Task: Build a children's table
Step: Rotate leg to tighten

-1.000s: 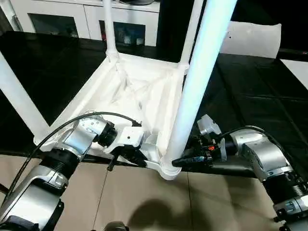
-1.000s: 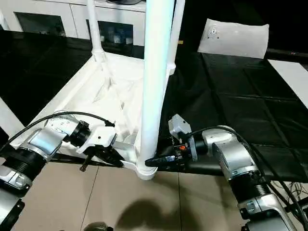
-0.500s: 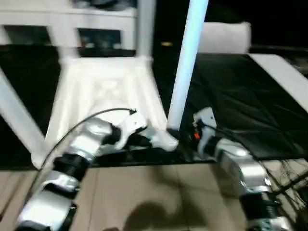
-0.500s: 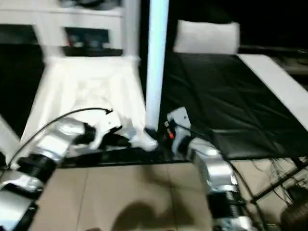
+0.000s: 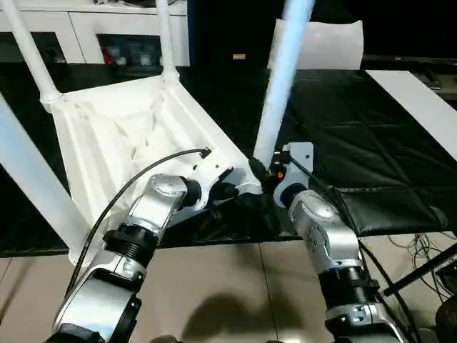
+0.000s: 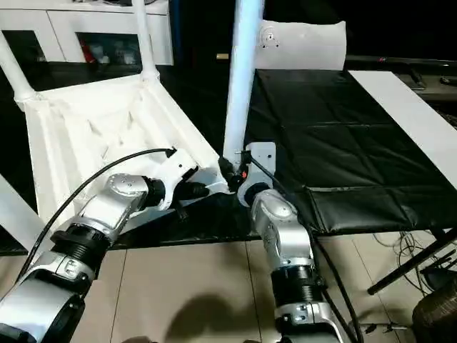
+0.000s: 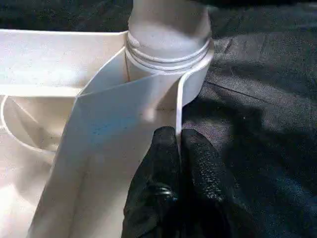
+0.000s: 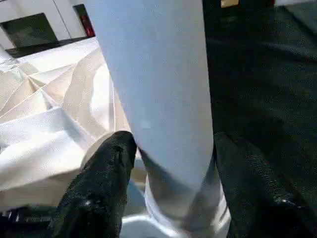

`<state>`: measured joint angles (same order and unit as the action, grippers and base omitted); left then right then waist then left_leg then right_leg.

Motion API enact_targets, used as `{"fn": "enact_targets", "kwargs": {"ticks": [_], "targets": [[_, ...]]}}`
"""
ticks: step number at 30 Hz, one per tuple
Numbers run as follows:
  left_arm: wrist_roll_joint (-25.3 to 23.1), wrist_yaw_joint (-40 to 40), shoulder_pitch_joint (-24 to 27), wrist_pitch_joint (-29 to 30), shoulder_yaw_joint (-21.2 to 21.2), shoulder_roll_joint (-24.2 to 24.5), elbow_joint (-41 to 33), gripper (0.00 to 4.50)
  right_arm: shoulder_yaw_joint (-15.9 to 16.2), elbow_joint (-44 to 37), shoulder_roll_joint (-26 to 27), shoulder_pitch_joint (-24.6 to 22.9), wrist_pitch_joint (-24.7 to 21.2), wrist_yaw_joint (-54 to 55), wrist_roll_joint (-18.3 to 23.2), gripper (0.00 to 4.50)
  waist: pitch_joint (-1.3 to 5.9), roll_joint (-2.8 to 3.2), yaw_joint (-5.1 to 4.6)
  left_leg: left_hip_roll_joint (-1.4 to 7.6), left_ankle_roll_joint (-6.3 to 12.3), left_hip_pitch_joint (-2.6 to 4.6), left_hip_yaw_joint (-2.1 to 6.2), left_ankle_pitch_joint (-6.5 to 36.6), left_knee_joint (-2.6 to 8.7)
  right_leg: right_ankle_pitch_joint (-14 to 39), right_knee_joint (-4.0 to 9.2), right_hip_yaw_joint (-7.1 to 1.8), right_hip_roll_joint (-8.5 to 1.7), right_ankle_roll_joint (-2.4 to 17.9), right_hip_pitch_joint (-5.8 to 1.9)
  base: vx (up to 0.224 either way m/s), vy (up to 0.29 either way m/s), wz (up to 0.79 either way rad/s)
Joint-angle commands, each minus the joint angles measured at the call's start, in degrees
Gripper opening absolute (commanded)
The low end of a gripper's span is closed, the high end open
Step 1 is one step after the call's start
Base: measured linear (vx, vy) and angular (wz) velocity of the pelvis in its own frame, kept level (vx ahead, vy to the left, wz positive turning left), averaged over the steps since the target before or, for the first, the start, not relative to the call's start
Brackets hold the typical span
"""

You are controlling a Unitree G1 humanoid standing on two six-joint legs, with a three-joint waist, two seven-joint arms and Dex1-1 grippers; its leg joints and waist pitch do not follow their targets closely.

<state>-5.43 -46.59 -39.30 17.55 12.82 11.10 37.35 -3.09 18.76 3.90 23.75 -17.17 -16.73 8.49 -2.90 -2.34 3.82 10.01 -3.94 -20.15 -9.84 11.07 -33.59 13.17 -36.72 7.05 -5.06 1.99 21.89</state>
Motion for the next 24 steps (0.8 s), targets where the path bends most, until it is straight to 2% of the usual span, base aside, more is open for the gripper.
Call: {"fn": "enact_targets", "kwargs": {"ticks": [1, 3, 6, 8, 9, 11, 14, 15, 16, 18, 20, 21, 24], "targets": [[0.0, -2.2, 0.0, -3.2, 1.1, 1.0, -2.5, 0.0, 3.3, -1.9, -1.6, -2.0, 1.3, -5.7, 1.1, 3.03, 3.44, 0.58, 0.52, 3.82, 2.42, -0.15, 1.49, 6.4, 3.85, 3.4, 5.11, -4.74, -5.09, 9.7, -3.46, 0.0, 0.0, 0.0], [0.0, -4.6, 0.7, -4.9, 2.0, 2.2, -2.9, 0.0, 3.2, -3.1, -3.3, -2.9, 2.1, -7.4, 0.9, 3.09, 3.5, 0.32, 0.26, 3.73, 3.0, -0.38, 1.44, 5.6, 3.78, 1.4, 4.9, -4.7, -5.1, 10.5, -3.59, 0.0, 0.0, 0.0], [0.0, -8.5, 1.5, -7.7, 3.1, 3.9, -2.9, 0.0, 2.8, -4.8, -6.1, -4.0, 2.5, -10.7, 1.4, 3.41, 3.52, 0.38, 0.34, 3.62, 3.93, -0.39, 1.35, 4.4, 3.57, -0.1, 4.81, -4.73, -5.08, 10.9, -3.61, 0.0, 0.0, 0.0], [-0.3, -13.9, 1.9, -12.2, 4.9, 6.5, -2.2, 0.0, 3.6, -7.1, -10.7, -5.3, 3.3, -17.8, 2.5, 3.5, 3.51, 0.42, 0.7, 3.79, 4.65, -0.22, 1.27, 4.6, 3.46, -0.6, 4.75, -4.78, -5.1, 10.9, -3.62, 0.0, 0.0, 0.0], [-0.5, -16.7, 2.0, -14.3, 5.9, 7.8, -1.8, 0.0, 4.4, -8.0, -13.2, -5.8, 3.7, -21.3, 2.7, 3.72, 3.48, 0.45, 0.85, 3.88, 4.77, -0.13, 1.24, 4.9, 3.51, -0.8, 4.7, -4.81, -5.02, 10.9, -3.53, 0.0, 0.0, 0.0], [-0.3, -21.1, 2.1, -17.2, 7.4, 9.6, -1.4, 0.0, 5.5, -9.2, -16.9, -6.4, 4.0, -26.8, 3.5, 3.87, 3.41, 0.54, 1.49, 3.9, 4.78, 0.09, 1.18, 6.0, 3.52, 0.2, 4.83, -4.8, -5.09, 10.9, -3.43, 0.0, 0.0, 0.0], [0.5, -24.1, 2.2, -18.1, 7.9, 10.4, -1.6, 0.0, 6.3, -9.8, -19.2, -6.6, 4.0, -30.7, 4.2, 4.1, 3.25, 0.43, 1.72, 4.01, 3.89, 0.07, 1.18, 7.7, 3.72, 3.1, 5.05, -4.72, -5.18, 11.1, -3.35, 0.0, 0.0, 0.0], [1.3, -29.6, 2.1, -19.3, 9.1, 11.9, -2.0, 0.0, 8.0, -10.4, -23.1, -6.7, 4.0, -38.0, 5.3, 4.1, 3.26, 0.46, 1.86, 4.07, 3.63, 0.17, 1.17, 7.8, 3.7, 3.9, 5.08, -4.75, -5.3, 11.2, -3.24, 0.0, 0.0, 0.0], [1.3, -29.6, 2.1, -19.3, 9.1, 11.9, -2.0, 0.0, 8.0, -10.4, -23.1, -6.7, 4.0, -38.0, 5.3, 4.1, 3.3, 0.49, 2.02, 4.01, 3.77, 0.17, 1.24, 8.0, 3.66, 4.3, 5.15, -4.63, -5.19, 11.1, -3.4, 0.0, 0.0, 0.0], [1.4, -32.1, 2.1, -20.0, 9.9, 12.7, -2.3, 0.0, 8.9, -10.6, -24.8, -6.6, 3.9, -41.6, 5.9, 4.1, 3.31, 0.52, 2.3, 4.21, 3.76, 0.24, 1.18, 7.4, 3.69, 3.2, 4.89, -4.75, -5.21, 11.4, -3.22, 0.0, 0.0, 0.0], [0.9, -37.1, 1.7, -22.3, 12.2, 14.1, -2.3, 0.0, 11.4, -10.1, -28.1, -5.7, 4.5, -49.2, 6.6, 4.1, 3.39, 0.22, 2.66, 4.12, 4.37, 0.13, 1.1, 6.8, 3.53, 1.6, 4.72, -4.69, -5.26, 12.1, -3.39, 0.0, 0.0, 0.0], [0.7, -38.8, 1.6, -23.3, 13.0, 14.5, -2.4, 0.0, 12.2, -9.7, -28.8, -5.2, 4.6, -51.8, 7.0, 4.1, 3.4, 0.27, 2.82, 4.12, 4.83, -0.01, 1.03, 6.5, 3.46, 1.6, 4.73, -4.67, -5.25, 12.0, -3.5, 0.0, 0.0, 0.0], [0.4, -41.4, 1.3, -24.6, 14.4, 14.8, -2.8, 0.0, 13.4, -8.3, -29.4, -3.7, 4.6, -55.4, 7.7, 3.85, 3.37, 0.11, 3.17, 4.3, 4.75, 0.1, 1.01, 6.3, 3.48, 2.6, 4.74, -4.58, -5.36, 12.0, -3.22, 0.0, 0.0, 0.0]]}}
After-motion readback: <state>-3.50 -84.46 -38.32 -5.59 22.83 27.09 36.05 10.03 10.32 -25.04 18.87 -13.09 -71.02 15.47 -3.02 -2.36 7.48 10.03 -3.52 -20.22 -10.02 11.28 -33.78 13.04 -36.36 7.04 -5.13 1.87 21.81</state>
